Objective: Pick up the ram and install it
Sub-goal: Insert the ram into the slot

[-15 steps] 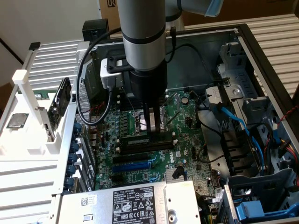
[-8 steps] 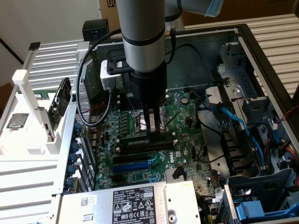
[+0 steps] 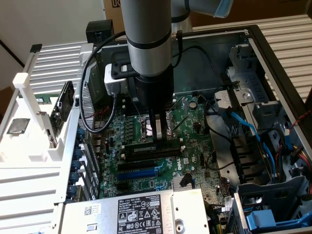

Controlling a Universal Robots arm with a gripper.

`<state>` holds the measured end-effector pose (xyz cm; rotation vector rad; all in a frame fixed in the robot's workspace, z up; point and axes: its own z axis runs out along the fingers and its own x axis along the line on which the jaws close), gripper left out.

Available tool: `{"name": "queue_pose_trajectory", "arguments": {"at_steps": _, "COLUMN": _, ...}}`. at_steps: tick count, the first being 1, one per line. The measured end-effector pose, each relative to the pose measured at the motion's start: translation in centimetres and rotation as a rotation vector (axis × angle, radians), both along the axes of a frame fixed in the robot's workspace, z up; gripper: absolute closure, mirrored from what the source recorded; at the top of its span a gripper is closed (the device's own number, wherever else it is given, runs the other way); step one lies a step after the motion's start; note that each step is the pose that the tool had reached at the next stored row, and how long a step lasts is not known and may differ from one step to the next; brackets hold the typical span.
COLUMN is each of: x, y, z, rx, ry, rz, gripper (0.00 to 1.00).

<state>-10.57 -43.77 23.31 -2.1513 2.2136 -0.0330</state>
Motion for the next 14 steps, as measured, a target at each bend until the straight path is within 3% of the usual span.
{"name": "queue_pose_trajectory", "arguments": {"at_steps": 6, "x": 0.00, "y": 0.01, "z": -0.14, "rx": 0.0001, "ry": -0.0018, "rz": 0.000, "gripper": 0.88}}
{"name": "queue_pose_trajectory", "arguments": {"at_steps": 8, "x": -0.01, "y": 0.00, "z": -0.15, "rx": 0.0000, "ry": -0.0047, "rz": 0.001, "gripper": 0.88}}
{"name": "queue_pose_trajectory", "arguments": {"at_steps": 9, "x": -0.26, "y": 0.01, "z": -0.19, "rx": 0.0000, "ry": -0.0101, "rz": 0.003, "gripper": 0.88}}
{"name": "queue_pose_trajectory", "arguments": {"at_steps": 14, "x": -0.32, "y": 0.00, "z": -0.20, "rx": 0.0001, "ry": -0.0133, "rz": 0.006, "gripper": 0.88}}
